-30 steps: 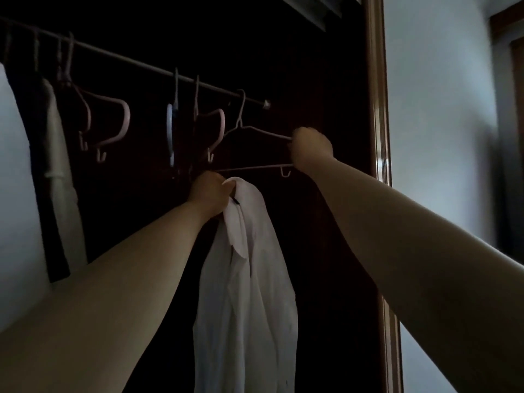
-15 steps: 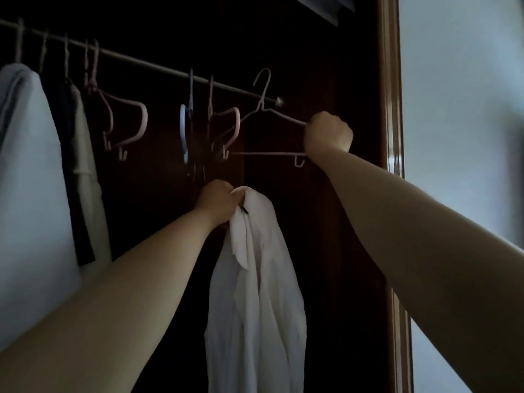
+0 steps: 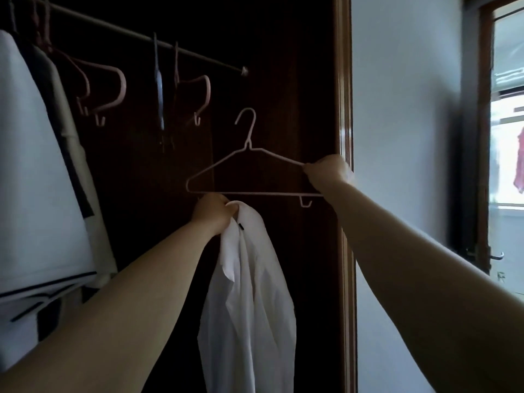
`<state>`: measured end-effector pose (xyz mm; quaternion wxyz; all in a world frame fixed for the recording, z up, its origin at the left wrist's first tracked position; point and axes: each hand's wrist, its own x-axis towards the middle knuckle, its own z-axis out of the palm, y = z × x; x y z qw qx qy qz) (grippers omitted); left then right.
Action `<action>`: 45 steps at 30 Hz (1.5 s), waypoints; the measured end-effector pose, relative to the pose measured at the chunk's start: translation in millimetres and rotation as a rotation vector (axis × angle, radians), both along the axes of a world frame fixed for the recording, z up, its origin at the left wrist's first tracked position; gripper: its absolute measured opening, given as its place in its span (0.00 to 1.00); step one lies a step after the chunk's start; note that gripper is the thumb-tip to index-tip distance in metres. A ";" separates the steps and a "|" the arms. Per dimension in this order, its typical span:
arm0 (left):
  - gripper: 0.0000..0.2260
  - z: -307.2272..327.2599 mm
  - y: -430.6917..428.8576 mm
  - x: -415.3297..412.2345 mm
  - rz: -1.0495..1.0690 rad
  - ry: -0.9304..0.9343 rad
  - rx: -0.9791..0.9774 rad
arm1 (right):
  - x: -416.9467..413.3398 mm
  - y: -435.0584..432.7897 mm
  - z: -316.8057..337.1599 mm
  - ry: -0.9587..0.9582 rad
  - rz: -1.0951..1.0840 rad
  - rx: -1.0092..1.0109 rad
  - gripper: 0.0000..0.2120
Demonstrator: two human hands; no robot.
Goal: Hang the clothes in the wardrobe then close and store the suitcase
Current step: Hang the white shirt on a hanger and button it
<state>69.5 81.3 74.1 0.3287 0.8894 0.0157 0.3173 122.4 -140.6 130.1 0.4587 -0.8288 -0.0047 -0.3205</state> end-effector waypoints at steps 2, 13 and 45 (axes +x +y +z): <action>0.12 -5.6 -1.9 -6.1 0.038 0.040 0.050 | -8.9 -9.7 -11.4 0.020 -0.049 0.030 0.21; 0.14 -50.7 -18.7 -26.7 -0.026 0.062 0.145 | -52.3 -34.2 -77.5 0.155 -0.096 0.055 0.31; 0.12 -74.3 -132.5 -36.6 -0.315 0.177 -0.618 | -59.9 -80.0 -78.3 0.172 0.709 0.315 0.11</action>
